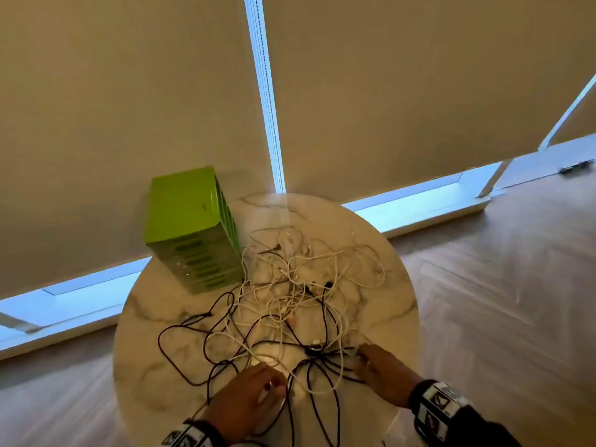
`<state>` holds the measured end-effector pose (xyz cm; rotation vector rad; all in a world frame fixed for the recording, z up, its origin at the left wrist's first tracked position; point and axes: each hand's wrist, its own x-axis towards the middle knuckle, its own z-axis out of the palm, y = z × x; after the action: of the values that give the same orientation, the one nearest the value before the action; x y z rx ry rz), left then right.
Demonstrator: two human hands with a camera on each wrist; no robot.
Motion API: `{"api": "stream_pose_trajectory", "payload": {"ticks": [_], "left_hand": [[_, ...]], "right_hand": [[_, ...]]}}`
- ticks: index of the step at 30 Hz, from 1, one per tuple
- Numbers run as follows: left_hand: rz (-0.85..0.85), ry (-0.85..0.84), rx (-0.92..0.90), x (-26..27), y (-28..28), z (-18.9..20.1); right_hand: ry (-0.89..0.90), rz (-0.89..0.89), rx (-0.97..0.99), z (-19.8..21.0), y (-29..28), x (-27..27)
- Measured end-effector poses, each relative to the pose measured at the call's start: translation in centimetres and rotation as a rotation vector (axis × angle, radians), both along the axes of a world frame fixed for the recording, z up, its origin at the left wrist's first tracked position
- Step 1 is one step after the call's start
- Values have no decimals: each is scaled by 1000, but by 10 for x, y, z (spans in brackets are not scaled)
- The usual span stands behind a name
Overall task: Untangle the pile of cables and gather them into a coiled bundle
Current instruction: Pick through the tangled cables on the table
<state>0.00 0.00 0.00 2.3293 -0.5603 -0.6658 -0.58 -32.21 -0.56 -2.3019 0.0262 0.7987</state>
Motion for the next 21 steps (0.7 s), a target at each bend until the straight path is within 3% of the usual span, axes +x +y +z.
{"api": "stream_pose_trajectory", "payload": {"ticks": [2, 6, 10, 13, 17, 21], "left_hand": [[-88, -134, 69, 24, -18, -8], [-71, -222, 112, 72, -51, -27], [24, -218, 328, 113, -69, -47], [127, -229, 471, 130, -74, -61], [256, -177, 461, 141, -77, -67], [246, -202, 460, 137, -77, -66]], "right_hand": [[-30, 9, -22, -19, 16, 8], [-25, 13, -154, -30, 32, 21], [-112, -231, -342, -24, 1, 61], [-178, -328, -302, -13, -15, 83], [-381, -165, -151, -1, 3, 96], [-277, 80, -56, -10, 37, 104]]}}
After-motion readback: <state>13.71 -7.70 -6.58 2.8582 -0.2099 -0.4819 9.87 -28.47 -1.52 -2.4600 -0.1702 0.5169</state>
